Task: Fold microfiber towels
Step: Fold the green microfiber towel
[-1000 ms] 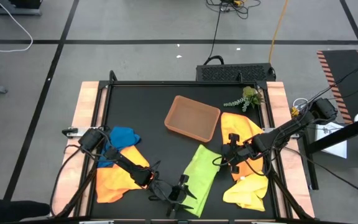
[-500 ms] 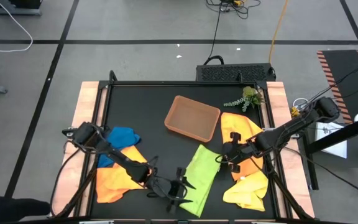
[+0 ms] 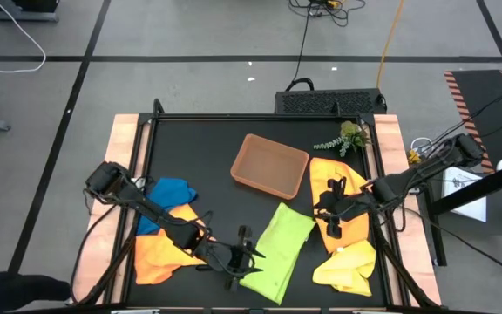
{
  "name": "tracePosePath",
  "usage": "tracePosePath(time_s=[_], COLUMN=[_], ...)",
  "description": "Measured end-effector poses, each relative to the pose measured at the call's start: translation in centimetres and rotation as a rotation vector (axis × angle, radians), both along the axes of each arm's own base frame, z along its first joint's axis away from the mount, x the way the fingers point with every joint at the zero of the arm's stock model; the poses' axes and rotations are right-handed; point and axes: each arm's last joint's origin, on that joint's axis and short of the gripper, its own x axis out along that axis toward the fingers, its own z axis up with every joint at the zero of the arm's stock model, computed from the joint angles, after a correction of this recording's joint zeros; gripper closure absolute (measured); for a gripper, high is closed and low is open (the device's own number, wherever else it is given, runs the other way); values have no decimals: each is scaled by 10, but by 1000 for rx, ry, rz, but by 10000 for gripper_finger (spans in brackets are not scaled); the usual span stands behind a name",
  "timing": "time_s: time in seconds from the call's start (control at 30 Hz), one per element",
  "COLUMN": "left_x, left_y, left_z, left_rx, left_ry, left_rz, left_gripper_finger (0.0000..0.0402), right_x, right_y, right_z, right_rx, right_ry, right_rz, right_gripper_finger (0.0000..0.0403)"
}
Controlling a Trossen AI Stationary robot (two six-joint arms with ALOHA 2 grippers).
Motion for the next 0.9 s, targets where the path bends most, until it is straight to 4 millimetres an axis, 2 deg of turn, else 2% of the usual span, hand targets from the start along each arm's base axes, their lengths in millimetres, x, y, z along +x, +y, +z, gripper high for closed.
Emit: tracePosePath(time_s=[0.4,0.57,0.9], left_x=[-47,-54,-54], left_y=[38,45,46], left_z=[-17,-26,-27], left_rx=[-187,-219,-227], left_ry=[-163,-168,-163], left_rz=[57,87,95], left_gripper_finger=[249,250,250], right_x=[8,12,16], right_y=[4,6,9], right_z=[19,25,33], right_rx=[-1,-2,29], right_ry=[-206,-287,-376], right_rz=[90,117,143], right_gripper_finger=[284,284,284])
